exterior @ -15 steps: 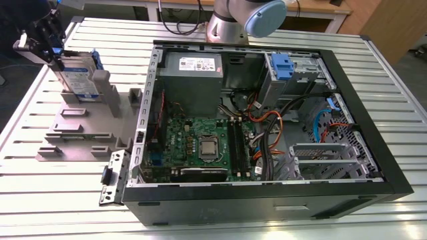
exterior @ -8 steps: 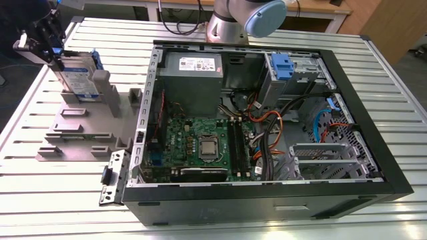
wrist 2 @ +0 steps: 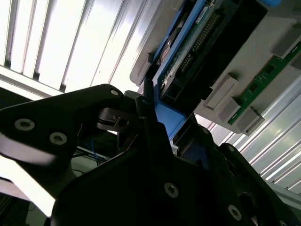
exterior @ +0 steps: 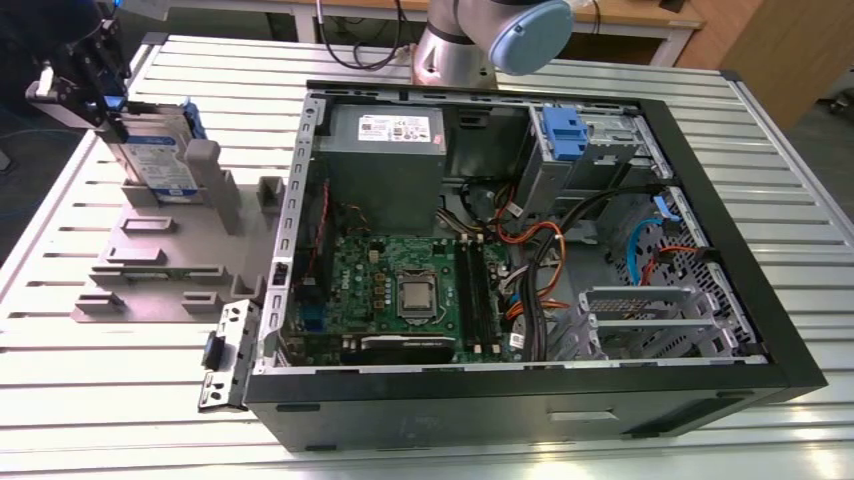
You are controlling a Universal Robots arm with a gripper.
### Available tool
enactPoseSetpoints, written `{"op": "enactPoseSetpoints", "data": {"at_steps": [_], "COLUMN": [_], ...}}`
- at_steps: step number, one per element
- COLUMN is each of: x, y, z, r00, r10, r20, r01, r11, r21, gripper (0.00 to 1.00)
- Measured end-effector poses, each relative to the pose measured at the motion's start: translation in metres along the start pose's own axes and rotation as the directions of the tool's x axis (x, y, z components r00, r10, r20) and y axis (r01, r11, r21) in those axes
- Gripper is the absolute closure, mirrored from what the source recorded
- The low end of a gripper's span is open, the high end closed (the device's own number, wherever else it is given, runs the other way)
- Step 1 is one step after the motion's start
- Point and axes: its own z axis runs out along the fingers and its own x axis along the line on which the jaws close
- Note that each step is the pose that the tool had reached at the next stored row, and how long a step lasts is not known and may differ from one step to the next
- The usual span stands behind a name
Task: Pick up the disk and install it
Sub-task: 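Pick up the disk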
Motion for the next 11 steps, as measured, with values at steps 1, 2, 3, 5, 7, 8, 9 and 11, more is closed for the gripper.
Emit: {"op": "enactPoseSetpoints", "data": {"at_steps": [1, 2, 3, 5, 7, 8, 9, 11], "x": [0.0, 0.0, 0.0, 0.0, 0.0, 0.0, 0.0, 0.0], "y": [0.0, 0.0, 0.0, 0.0, 0.0, 0.0, 0.0, 0.0], "z": [0.0, 0.0, 0.0, 0.0, 0.0, 0.0, 0.0, 0.0], "r00": [1.0, 1.0, 1.0, 1.0, 1.0, 1.0, 1.0, 1.0], "r10": [0.0, 0.0, 0.0, 0.0, 0.0, 0.0, 0.0, 0.0], "r20": [0.0001, 0.0001, 0.0001, 0.0, 0.0, 0.0, 0.0, 0.0], "r01": [0.0, 0.0, 0.0, 0.0, 0.0, 0.0, 0.0, 0.0], "r11": [1.0, 1.0, 1.0, 1.0, 1.0, 1.0, 1.0, 1.0], "r21": [0.0001, 0.0, 0.0, 0.0001, 0.0001, 0.0001, 0.0001, 0.0001], "gripper": [0.62, 0.62, 0.64, 0.64, 0.64, 0.64, 0.64, 0.64]}}
